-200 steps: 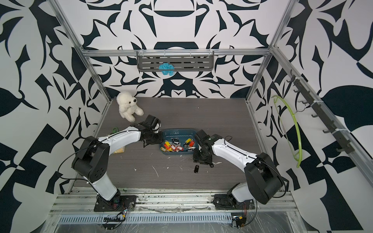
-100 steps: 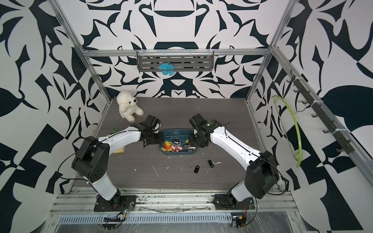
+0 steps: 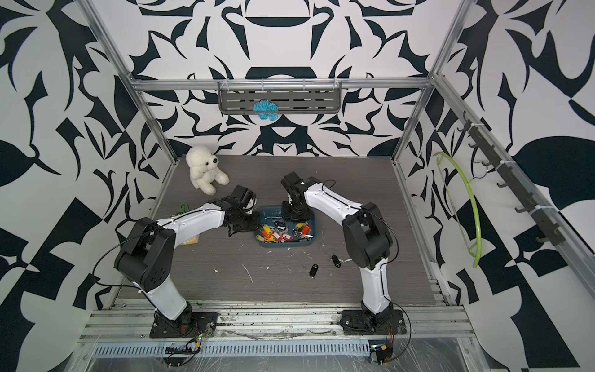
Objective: Take the keys out of the storage box
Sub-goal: Place the key at the center of the board, then pick up the key from the storage box.
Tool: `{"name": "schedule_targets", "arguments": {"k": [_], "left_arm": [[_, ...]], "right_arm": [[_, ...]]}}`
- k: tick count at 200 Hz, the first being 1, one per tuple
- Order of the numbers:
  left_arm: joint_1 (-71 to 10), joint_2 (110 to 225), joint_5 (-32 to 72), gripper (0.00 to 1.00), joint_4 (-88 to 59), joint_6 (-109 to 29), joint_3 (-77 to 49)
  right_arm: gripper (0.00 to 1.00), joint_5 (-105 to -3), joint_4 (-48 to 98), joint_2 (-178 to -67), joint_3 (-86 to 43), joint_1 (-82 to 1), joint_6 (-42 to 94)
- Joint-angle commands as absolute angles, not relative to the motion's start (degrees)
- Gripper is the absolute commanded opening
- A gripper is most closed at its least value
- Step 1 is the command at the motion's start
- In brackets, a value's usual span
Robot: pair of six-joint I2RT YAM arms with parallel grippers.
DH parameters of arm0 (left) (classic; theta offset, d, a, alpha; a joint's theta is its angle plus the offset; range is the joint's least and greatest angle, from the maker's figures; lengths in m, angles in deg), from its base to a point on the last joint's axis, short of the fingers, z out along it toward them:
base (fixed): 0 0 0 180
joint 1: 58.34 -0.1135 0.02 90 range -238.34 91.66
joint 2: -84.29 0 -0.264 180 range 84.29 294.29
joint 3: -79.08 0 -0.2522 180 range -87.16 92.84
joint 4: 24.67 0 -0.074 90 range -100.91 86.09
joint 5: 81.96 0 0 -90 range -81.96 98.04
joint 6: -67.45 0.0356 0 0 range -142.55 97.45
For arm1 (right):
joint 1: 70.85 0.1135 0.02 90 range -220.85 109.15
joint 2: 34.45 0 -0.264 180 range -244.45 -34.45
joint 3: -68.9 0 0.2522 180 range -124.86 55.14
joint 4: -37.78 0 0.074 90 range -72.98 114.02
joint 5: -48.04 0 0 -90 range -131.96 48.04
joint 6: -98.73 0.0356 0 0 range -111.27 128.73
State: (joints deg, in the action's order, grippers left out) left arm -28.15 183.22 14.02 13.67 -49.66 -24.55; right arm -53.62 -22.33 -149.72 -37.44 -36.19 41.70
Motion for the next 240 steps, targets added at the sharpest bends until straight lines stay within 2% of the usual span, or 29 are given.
{"name": "schedule_targets", "arguments": {"k": [1,156,188,234,240], "left_arm": [[-28.0,182.7,15.1,0.26,13.2,-49.8,-25.1],[-28.0,183.3,15.5,0.26,12.5,-49.7,-25.8],[-28.0,183.1,15.5,0.26,12.5,-49.7,-26.1],[-28.0,183.1,15.6,0.26,12.5,-49.6,-26.0],[-28.0,183.1,15.6,0.27,12.5,-49.6,-26.1]], "right_arm": [[0.4,-54.1,-22.5,-150.5,-41.9,-35.8,40.2],[0.29,-49.3,-26.0,-160.3,-49.1,-33.2,38.0],[0.21,-47.7,-27.1,-161.1,-50.0,-33.0,37.7],[0.0,-45.9,-27.7,-161.1,-50.0,-32.8,37.8],[0.0,-45.8,-27.7,-161.0,-50.1,-32.7,37.7]]}}
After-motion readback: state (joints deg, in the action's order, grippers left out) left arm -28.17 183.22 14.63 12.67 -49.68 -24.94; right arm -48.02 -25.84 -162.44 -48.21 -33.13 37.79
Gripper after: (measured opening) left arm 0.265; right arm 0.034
